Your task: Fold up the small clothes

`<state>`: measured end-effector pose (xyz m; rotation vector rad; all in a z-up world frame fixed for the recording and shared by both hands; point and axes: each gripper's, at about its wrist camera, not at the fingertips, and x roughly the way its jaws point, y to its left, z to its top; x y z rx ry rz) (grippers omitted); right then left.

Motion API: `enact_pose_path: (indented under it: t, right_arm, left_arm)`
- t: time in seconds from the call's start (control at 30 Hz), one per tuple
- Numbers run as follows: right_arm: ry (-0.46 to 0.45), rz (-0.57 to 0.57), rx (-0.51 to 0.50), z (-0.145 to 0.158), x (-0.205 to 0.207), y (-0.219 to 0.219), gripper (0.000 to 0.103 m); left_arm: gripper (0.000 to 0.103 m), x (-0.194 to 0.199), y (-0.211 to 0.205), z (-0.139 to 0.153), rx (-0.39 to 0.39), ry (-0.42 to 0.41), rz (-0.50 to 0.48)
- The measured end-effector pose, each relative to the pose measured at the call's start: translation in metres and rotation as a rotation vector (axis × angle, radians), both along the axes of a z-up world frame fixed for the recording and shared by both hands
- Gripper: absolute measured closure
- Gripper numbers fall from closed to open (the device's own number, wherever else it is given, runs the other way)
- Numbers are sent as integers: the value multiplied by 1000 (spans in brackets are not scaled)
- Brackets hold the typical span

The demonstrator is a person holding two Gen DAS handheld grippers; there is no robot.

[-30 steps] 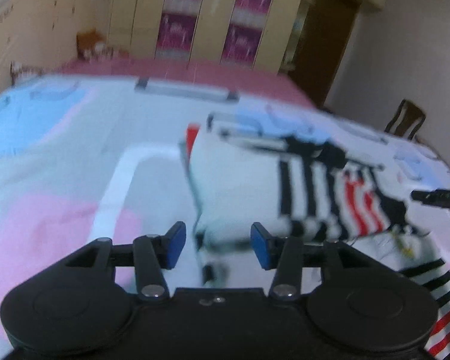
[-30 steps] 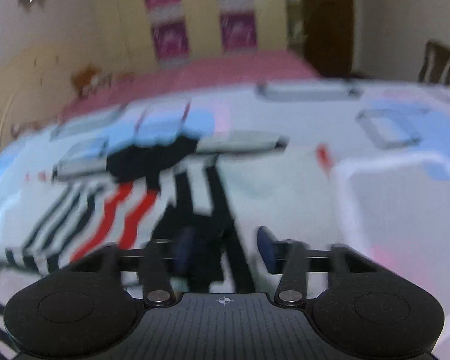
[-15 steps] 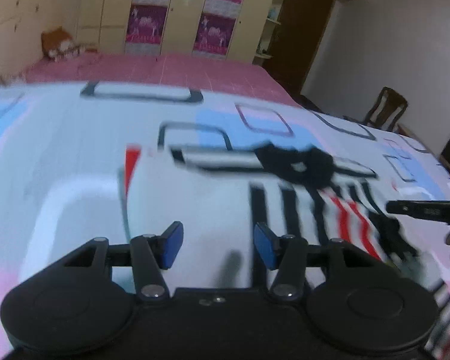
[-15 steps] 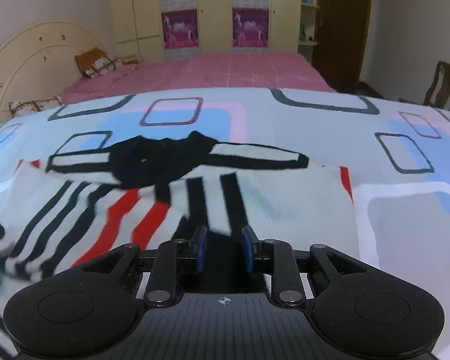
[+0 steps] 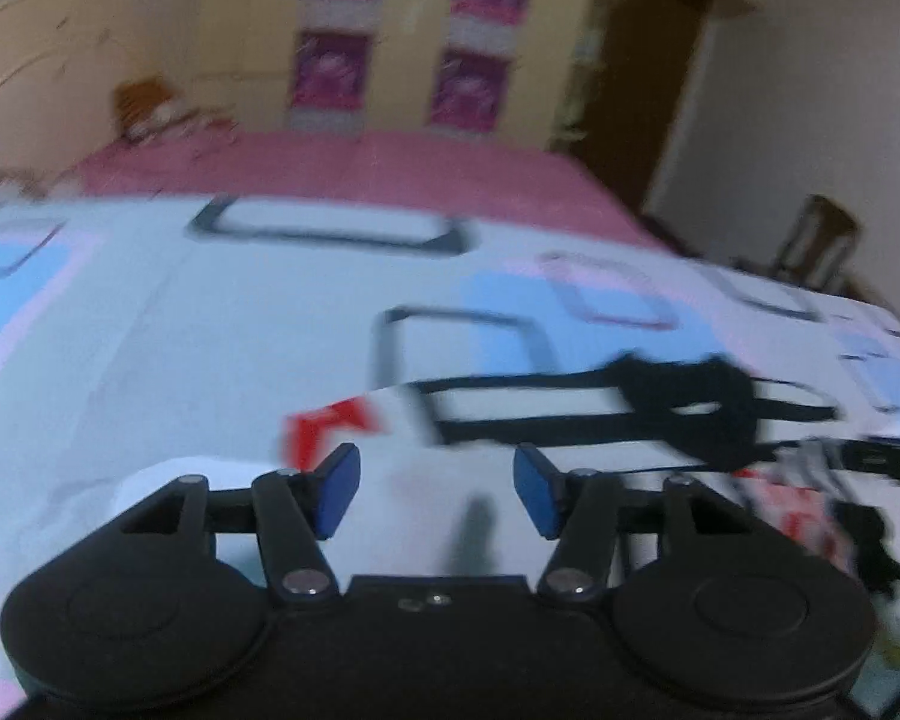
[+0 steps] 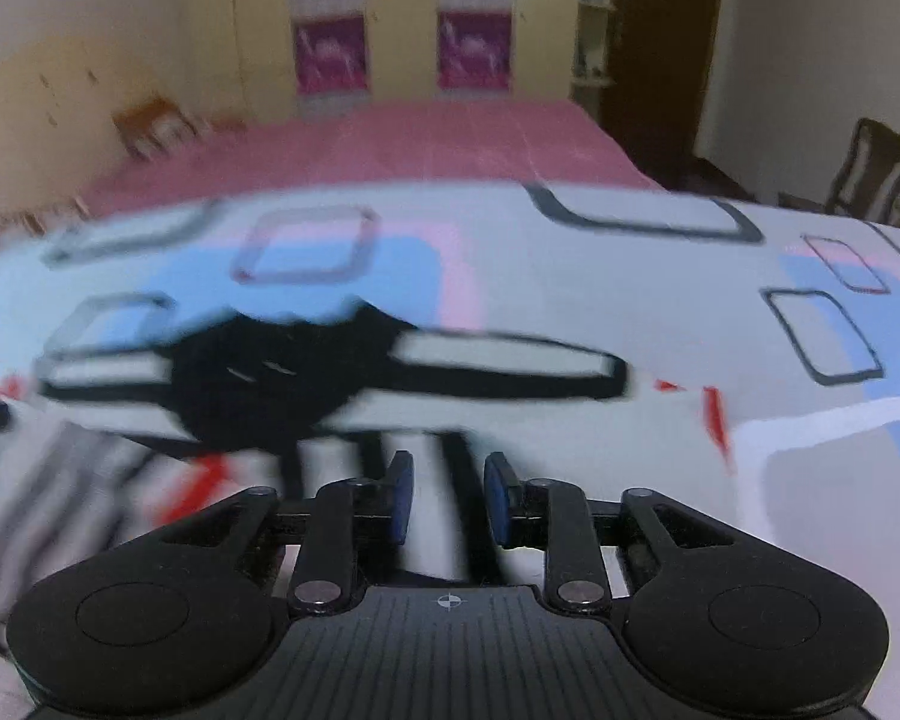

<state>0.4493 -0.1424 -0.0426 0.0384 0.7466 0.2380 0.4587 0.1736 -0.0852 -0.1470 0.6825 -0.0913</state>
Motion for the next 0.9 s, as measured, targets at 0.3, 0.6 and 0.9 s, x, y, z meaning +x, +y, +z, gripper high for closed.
enact_pose_path:
  t: [0.3, 0.6, 0.9]
  right_arm:
    - [81, 154, -64, -25, -8, 61, 75]
    - [44, -49, -95, -5, -28, -2, 69]
    - [64, -12, -89, -29, -61, -11, 69]
  left_arm:
    - [40, -17, -49, -33, 63, 30, -93]
    - [42, -37, -50, -9, 82, 4, -90]
    - [42, -79, -40, -36, 91, 29, -86]
